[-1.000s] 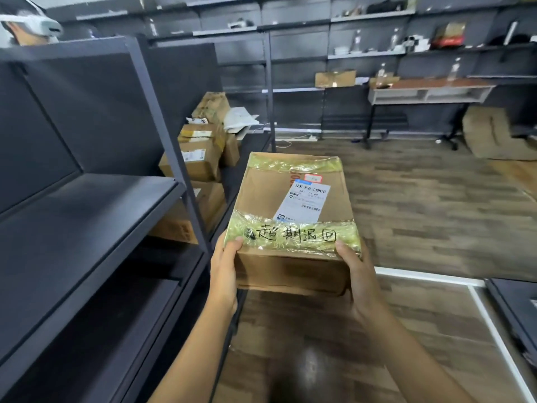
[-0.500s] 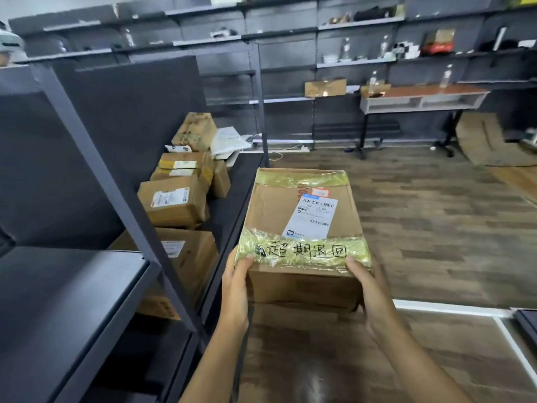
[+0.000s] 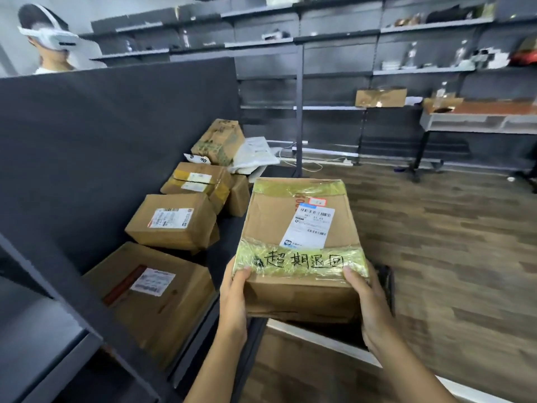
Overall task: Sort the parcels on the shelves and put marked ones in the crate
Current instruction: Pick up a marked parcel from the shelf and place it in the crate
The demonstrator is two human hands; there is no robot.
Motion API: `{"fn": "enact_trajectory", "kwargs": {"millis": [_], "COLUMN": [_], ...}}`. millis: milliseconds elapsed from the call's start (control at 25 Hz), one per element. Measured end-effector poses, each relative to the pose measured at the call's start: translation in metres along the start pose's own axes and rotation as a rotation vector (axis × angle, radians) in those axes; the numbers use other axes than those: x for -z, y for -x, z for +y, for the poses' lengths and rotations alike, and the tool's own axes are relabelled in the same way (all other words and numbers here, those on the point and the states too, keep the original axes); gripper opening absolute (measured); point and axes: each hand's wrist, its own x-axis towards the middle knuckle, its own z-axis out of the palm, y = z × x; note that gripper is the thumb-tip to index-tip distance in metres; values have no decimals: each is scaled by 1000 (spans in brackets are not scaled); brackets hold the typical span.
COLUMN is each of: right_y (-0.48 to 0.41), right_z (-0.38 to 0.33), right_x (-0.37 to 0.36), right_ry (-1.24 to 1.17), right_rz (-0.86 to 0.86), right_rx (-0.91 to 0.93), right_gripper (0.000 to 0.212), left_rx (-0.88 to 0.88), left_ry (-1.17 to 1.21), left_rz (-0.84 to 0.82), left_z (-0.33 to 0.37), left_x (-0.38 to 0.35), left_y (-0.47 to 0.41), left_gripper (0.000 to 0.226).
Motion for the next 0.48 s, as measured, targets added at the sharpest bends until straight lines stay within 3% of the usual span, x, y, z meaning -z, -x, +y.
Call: {"fn": "enact_trajectory", "kwargs": {"millis": [240, 480], "right_y": [-102, -159], "right_z": [-23, -15], "right_x": [25, 1], "right_ry": [-1, 1], "right_rz": [-147, -290], "right_rx": [-4, -86], "right_gripper": [31, 29], "left_rx": [-55, -50], "left_ry": [-6, -4], "left_rz": [117, 304], "left_z": [4, -1], "left_x": [-75, -75], "left_y": [-43, -65], "left_gripper": [31, 28]}}
